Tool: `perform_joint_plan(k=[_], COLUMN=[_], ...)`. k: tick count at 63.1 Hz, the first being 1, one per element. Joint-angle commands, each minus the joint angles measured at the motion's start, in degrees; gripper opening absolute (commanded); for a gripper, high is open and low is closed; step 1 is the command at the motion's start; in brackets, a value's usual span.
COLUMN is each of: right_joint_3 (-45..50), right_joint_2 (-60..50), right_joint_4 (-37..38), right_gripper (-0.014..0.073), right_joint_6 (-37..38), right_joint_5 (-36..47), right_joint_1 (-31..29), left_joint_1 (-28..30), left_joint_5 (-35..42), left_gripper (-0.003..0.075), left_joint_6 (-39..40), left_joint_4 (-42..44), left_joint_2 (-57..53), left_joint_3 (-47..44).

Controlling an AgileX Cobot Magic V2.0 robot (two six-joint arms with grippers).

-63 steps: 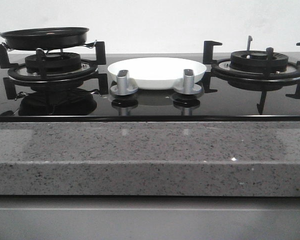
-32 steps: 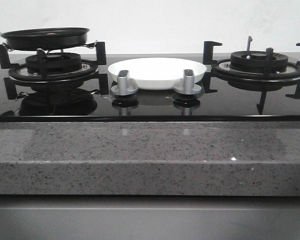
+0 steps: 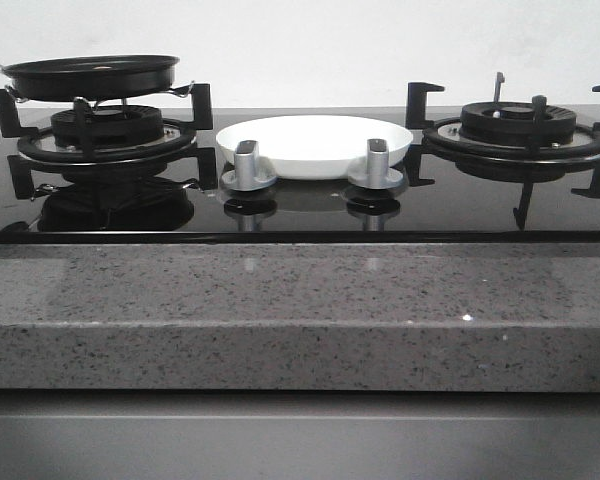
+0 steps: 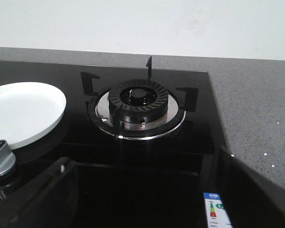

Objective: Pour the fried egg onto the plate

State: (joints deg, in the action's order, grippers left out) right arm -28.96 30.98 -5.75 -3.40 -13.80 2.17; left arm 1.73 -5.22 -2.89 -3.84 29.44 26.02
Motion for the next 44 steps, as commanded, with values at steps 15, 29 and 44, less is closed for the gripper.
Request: perform_joint_plan(k=[15, 29, 44], right_joint_3=[-6.58, -21.89, -38.80], right_joint_2=[6.92, 24.46, 42.26], right_joint_4=[0.07, -2.38, -2.33], right_gripper=[0.0650, 0.0650, 0.0568], right_joint_6=[0.10, 0.10, -1.18], right_joint_5=[5.04, -6.49, -13.72], right_joint_1=[-0.32, 0.78, 8.74], left_joint_1=[-0.44, -0.44, -0.44], left_joint_5=[5.22, 5.22, 5.22], left_gripper=[0.0689, 0.0689, 0.0689], left_joint_6=[0.59, 0.59, 0.59], left_joint_4=[-0.45, -0.45, -0.45], left_joint_2=[0.45, 0.45, 0.45], left_joint_3=[2.09, 2.09, 2.09])
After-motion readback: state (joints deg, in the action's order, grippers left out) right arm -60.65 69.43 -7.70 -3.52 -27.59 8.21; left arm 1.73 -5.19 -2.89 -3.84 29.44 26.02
